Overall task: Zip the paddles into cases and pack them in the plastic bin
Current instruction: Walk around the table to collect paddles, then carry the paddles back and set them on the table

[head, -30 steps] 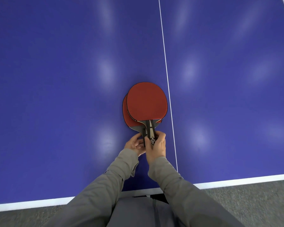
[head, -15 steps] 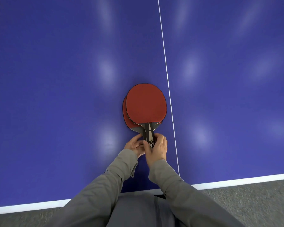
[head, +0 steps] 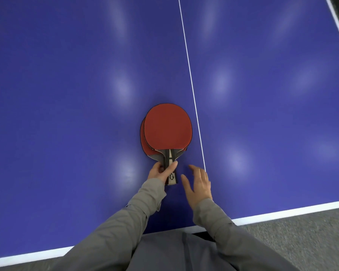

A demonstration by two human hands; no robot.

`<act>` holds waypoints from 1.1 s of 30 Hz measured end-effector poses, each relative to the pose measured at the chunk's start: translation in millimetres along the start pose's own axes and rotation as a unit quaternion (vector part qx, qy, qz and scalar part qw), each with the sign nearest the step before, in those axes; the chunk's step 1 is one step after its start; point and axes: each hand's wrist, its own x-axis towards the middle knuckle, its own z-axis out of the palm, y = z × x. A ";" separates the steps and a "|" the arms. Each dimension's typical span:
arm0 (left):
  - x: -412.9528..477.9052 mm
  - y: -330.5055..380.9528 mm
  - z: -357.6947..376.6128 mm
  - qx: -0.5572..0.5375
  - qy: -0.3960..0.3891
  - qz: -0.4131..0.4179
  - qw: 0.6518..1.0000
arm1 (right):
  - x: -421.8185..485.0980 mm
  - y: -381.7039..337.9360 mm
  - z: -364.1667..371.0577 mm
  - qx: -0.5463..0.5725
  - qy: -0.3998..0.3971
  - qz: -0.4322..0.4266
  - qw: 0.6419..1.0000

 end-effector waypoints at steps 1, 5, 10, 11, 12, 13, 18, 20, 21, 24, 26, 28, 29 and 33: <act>0.2 -0.2 0.8 0.040 0.023 0.017 0.999 | -0.6 4.4 -2.7 -0.028 -0.005 -0.006 1.000; -1.1 0.9 -7.5 0.075 0.079 0.078 0.991 | -7.2 22.1 -9.6 -0.147 -0.034 -0.024 0.988; -8.5 5.5 -24.0 0.076 0.067 0.092 0.991 | -22.2 48.2 -14.9 -0.279 -0.065 -0.015 0.958; -11.6 6.2 -26.7 0.077 0.060 0.090 0.991 | -26.1 52.6 -15.1 -0.289 -0.071 -0.009 0.955; -14.8 5.9 -29.2 0.083 0.052 0.091 0.991 | -30.4 56.9 -15.1 -0.293 -0.075 -0.002 0.953; -19.1 6.0 -30.7 0.091 0.043 0.095 0.990 | -35.1 61.2 -14.9 -0.293 -0.078 0.005 0.953; -47.3 1.4 -23.9 0.130 0.013 0.116 0.985 | -60.9 84.6 -16.9 -0.303 -0.093 0.026 0.948; -59.4 -4.9 -13.3 0.155 -0.003 0.125 0.980 | -73.0 95.9 -18.9 -0.293 -0.085 0.033 0.952; -66.1 -9.1 -6.1 0.160 -0.011 0.128 0.979 | -79.5 102.6 -20.6 -0.285 -0.077 0.039 0.955; -86.7 -26.1 22.7 0.177 -0.035 0.134 0.974 | -102.6 129.5 -27.7 -0.253 -0.053 0.055 0.964; -101.4 -42.7 48.1 0.194 -0.048 0.137 0.970 | -122.6 154.5 -33.8 -0.226 -0.030 0.068 0.971; -118.6 -65.3 76.2 0.202 -0.065 0.142 0.967 | -147.5 185.5 -40.2 -0.200 -0.014 0.087 0.976; -128.1 -78.1 91.1 0.206 -0.075 0.145 0.965 | -161.5 203.3 -42.5 -0.191 -0.010 0.100 0.976; -166.5 -137.6 153.3 0.235 -0.116 0.144 0.954 | -227.0 284.0 -50.3 -0.140 -0.010 0.192 0.971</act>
